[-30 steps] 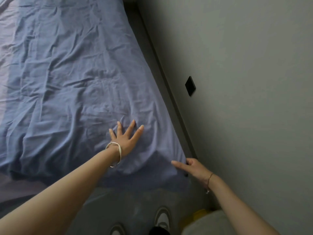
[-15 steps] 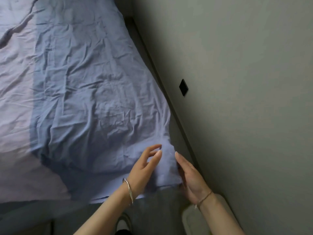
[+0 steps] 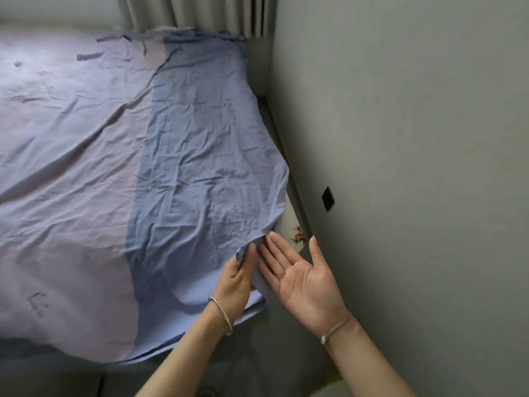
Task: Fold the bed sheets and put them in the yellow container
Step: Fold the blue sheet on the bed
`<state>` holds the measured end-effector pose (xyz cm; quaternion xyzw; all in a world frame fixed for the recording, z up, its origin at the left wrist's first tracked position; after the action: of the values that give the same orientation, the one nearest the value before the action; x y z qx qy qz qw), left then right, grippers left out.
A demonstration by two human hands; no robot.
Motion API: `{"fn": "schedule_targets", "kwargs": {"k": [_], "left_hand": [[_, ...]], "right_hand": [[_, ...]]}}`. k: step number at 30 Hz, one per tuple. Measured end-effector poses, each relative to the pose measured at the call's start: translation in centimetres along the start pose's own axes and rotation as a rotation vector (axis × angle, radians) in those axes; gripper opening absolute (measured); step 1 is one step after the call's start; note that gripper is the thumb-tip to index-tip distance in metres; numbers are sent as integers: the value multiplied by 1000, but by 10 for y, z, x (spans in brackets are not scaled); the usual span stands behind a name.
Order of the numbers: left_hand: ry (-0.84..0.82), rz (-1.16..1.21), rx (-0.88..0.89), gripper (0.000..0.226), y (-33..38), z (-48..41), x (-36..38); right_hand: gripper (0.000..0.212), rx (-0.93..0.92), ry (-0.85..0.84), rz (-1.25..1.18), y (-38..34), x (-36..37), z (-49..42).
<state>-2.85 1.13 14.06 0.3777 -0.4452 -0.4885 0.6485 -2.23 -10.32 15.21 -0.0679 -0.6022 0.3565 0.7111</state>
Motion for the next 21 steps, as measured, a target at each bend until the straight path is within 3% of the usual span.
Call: {"fn": "schedule_targets", "kwargs": {"k": [3, 7, 9, 17, 21], "left_hand": [[103, -51, 20, 28, 22, -3, -13], [165, -348, 154, 38, 69, -8, -36], [143, -412, 201, 40, 102, -11, -44], [98, -514, 313, 41, 209, -39, -63], [106, -499, 308, 36, 254, -67, -78]], "right_hand": [[61, -86, -8, 199, -14, 16, 0], [51, -306, -110, 826, -46, 49, -3], [48, -352, -176, 1009, -62, 75, -12], [34, -252, -392, 1342, -79, 172, -80], [62, -216, -518, 1400, -81, 218, -120]]}}
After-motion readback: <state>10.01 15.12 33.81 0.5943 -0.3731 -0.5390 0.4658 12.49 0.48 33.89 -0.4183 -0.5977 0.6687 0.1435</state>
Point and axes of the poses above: each hand's wrist, its own z-axis away from the middle knuckle, its own x-axis out of the palm, y = z × x, the point moved 4 cm from there along -z, towards the middle knuckle, and after that the axes turned 11 degrees about -x, right-handed, at the moved point
